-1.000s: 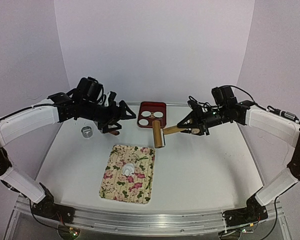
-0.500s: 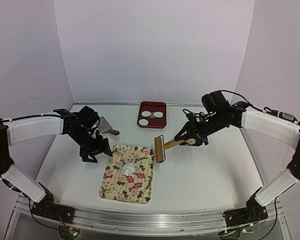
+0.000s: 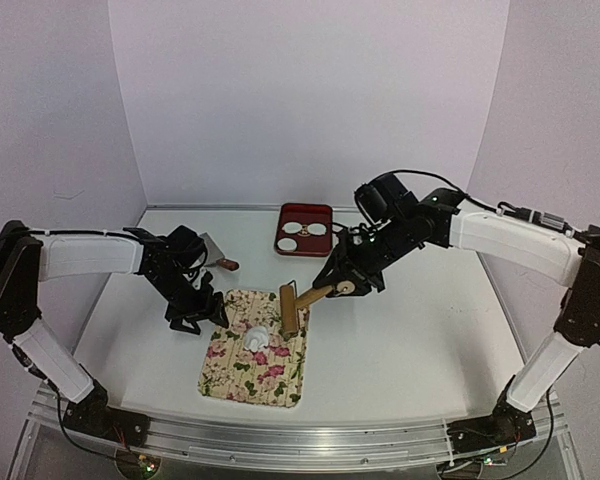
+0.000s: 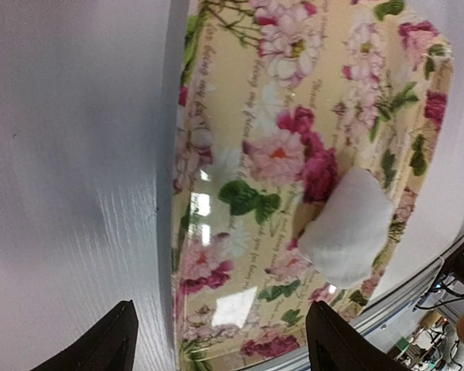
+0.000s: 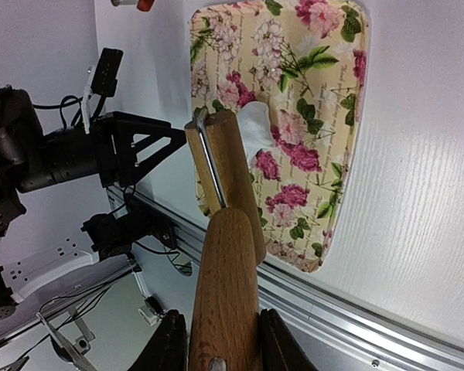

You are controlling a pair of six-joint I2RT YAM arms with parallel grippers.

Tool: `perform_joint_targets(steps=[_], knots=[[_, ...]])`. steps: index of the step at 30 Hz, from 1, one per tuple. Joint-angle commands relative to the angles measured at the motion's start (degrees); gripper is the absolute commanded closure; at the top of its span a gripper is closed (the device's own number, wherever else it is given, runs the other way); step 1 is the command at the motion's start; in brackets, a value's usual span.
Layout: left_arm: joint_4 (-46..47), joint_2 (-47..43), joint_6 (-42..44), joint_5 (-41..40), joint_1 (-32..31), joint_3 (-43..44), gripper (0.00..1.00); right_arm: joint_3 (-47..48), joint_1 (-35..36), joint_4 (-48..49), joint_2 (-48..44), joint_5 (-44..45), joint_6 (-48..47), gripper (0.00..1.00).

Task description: Roll out the dumpling wrappers from the dough

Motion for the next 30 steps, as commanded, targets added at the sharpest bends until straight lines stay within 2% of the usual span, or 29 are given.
perform_joint_targets(steps=[1,4,9,14,19,23,28,30], knots=[[0.83,2.78,6.89,-1.19,1.68,3.68,0.27,7.87,2.54,0.51,4.98,2.79,3.90,1.00],[1.88,3.43,8.89,1.18,4.40,4.16,0.28,11.73,3.82,0.43,8.16,3.51,4.41,1.00],[1.62,7.32,12.48,4.86,6.42,5.85,0.36,16.12,5.60,0.08,12.91,3.69,5.82,1.00],[1.73,8.82,15.36,6.78,6.55,5.91,0.41,15.27,6.00,-0.30,14.94,4.46,7.83,1.00],[2.48,8.65,15.62,8.43,6.60,4.70,0.44,15.83,6.41,-0.24,16.65,4.64,8.23,1.00],[3.41,8.47,14.91,7.88,6.59,3.36,0.53,16.63,6.75,-0.22,17.58,5.89,7.34,1.00],[4.11,7.19,14.08,6.48,6.59,2.31,0.55,16.72,6.94,-0.22,18.98,5.27,6.26,1.00],[4.75,7.01,14.06,7.18,6.59,1.74,0.59,16.94,7.12,-0.21,19.43,5.23,5.94,1.00]])
